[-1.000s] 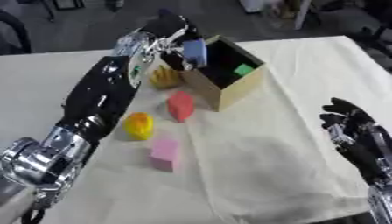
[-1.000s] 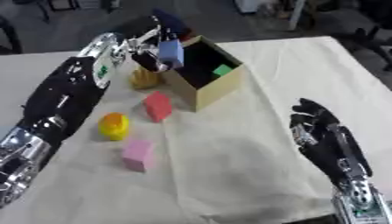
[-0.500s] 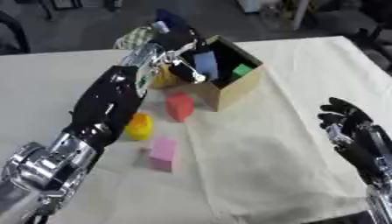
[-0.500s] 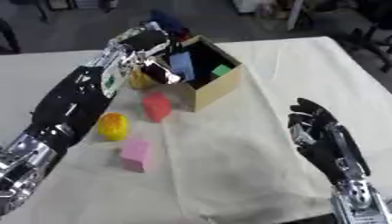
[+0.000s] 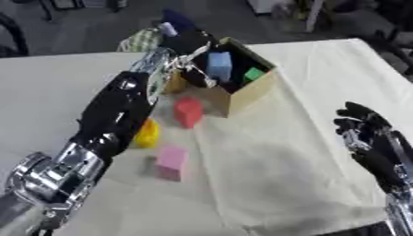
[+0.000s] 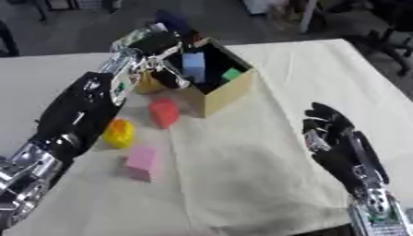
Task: Pick up objects on the table and place them in the box.
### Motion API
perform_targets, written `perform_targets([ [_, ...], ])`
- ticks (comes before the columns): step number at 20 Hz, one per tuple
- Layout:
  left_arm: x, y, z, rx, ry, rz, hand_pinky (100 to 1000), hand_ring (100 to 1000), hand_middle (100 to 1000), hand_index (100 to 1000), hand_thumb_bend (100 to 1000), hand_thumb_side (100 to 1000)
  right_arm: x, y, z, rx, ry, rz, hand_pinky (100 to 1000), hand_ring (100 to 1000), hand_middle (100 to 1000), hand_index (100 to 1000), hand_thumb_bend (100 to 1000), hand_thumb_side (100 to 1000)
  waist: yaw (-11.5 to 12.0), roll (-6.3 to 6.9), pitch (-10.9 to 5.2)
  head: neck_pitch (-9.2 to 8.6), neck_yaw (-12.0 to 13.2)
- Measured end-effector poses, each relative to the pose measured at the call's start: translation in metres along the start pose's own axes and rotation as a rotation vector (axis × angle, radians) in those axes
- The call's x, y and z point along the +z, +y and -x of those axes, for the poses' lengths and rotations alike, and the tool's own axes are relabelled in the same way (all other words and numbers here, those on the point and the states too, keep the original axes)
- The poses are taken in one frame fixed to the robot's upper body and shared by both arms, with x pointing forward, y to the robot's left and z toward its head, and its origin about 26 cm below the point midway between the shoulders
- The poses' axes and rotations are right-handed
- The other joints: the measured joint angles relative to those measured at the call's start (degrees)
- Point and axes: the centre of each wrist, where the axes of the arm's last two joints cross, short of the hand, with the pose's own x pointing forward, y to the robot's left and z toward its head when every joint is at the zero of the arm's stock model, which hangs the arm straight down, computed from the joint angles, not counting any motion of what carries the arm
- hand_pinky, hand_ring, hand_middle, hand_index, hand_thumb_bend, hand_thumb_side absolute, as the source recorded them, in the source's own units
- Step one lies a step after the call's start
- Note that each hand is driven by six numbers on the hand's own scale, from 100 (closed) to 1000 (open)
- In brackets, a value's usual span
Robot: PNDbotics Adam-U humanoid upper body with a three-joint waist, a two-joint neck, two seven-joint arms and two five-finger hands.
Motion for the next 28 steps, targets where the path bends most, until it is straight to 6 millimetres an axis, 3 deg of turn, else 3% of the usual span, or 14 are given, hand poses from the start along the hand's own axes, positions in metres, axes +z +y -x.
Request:
perform_targets([
  [7,-0.009,0.003,-0.013,0.037,0.011,-0.070,656,618,608,762,343,306,-0.005,0.005,-0.004,-0.006,-0.017,-0.027,776,792,778,883,100,429,-2.80,-0.13,0.08,0.00,0.73],
  [14,-0.008,-0.004,-0.010,0.007,0.040,0.016,660,624,623,771,379,305,-0.006,0.005,-0.004,-0.009,-0.018,-0.029,776,792,776,883,100,433,-3.37,-0.13,0.12,0.00,0.75],
  [18,-0.007,-0.008,-0.006,-0.012,0.080,0.058,681,644,658,801,475,330,-0.006,0.005,-0.004,-0.009,-0.018,-0.029,776,792,776,882,100,432,-3.46,-0.13,0.12,0.00,0.73],
  [19,-0.007,-0.009,-0.006,-0.017,0.086,0.067,701,667,700,829,537,380,-0.006,0.005,-0.004,-0.009,-0.018,-0.029,776,792,776,882,100,432,-3.47,-0.13,0.12,0.00,0.73],
  [23,-0.007,-0.010,-0.005,-0.034,0.095,0.107,723,693,748,876,590,462,-0.006,0.005,-0.004,-0.009,-0.018,-0.029,776,792,776,882,100,432,-3.49,-0.13,0.12,0.00,0.73],
  [25,-0.006,-0.009,-0.004,-0.037,0.092,0.118,722,692,745,872,571,451,-0.006,0.005,-0.004,-0.009,-0.018,-0.029,776,792,776,882,100,432,-3.49,-0.13,0.12,0.00,0.73],
  [28,-0.005,0.001,-0.001,-0.036,0.080,0.100,717,677,709,848,517,365,-0.006,0.005,-0.004,-0.009,-0.017,-0.028,776,792,776,882,100,432,-3.24,-0.13,0.12,0.00,0.66],
])
